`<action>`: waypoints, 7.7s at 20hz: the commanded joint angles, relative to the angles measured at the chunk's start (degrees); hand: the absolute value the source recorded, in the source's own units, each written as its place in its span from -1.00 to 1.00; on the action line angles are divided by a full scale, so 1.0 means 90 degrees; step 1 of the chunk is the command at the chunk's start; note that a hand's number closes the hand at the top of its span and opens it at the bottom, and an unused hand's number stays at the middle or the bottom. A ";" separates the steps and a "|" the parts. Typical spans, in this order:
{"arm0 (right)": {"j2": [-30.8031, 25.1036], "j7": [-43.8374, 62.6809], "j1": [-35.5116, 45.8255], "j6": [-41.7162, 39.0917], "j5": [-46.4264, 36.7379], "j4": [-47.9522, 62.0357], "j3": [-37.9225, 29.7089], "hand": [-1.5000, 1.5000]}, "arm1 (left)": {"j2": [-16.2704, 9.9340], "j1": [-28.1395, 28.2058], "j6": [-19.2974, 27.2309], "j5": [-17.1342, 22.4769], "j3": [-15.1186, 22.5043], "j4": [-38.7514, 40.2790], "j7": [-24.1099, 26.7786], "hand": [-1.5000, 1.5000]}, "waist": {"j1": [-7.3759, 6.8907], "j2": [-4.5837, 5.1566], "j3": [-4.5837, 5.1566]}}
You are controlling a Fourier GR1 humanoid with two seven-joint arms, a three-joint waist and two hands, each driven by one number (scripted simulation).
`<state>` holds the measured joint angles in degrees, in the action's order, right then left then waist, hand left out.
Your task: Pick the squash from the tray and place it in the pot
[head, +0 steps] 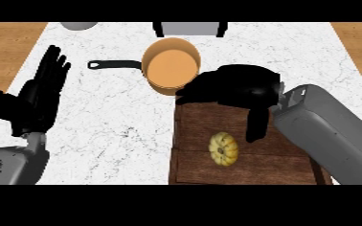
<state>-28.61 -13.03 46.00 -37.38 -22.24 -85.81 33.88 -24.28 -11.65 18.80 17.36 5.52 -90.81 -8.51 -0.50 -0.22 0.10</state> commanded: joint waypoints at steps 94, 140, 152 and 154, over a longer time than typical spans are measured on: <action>0.3176 1.0055 0.1753 0.6307 -0.4040 0.0689 0.0533 1.00 | 0.1181 -0.0677 -0.1008 -0.1174 -0.0556 0.0165 -0.0451 0.00 | -0.0642 0.0054 0.0015; 0.3178 0.4767 0.1490 1.0638 -0.0056 0.4660 -0.1495 -1.00 | 0.1164 -0.0546 -0.1004 -0.1200 -0.0832 -0.0087 -0.0530 0.00 | -0.0447 0.0165 -0.0026; 0.2999 0.2736 -0.0189 0.9669 0.1130 0.3263 -0.2216 -1.00 | 0.1164 0.0210 -0.1039 -0.1300 -0.1093 -0.0268 -0.0354 0.00 | 0.0056 0.0012 -0.0013; 0.2721 0.3153 -0.0369 0.9303 0.1079 0.2580 -0.2138 -1.00 | 0.1360 0.0276 -0.0890 -0.1410 -0.0906 -0.0517 -0.0512 0.00 | 0.0093 -0.0007 -0.0012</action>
<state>-1.97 14.01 48.16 49.84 -12.56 -54.41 13.89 -13.58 -12.05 9.74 6.06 -3.82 -93.06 -12.97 -0.54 0.09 -0.03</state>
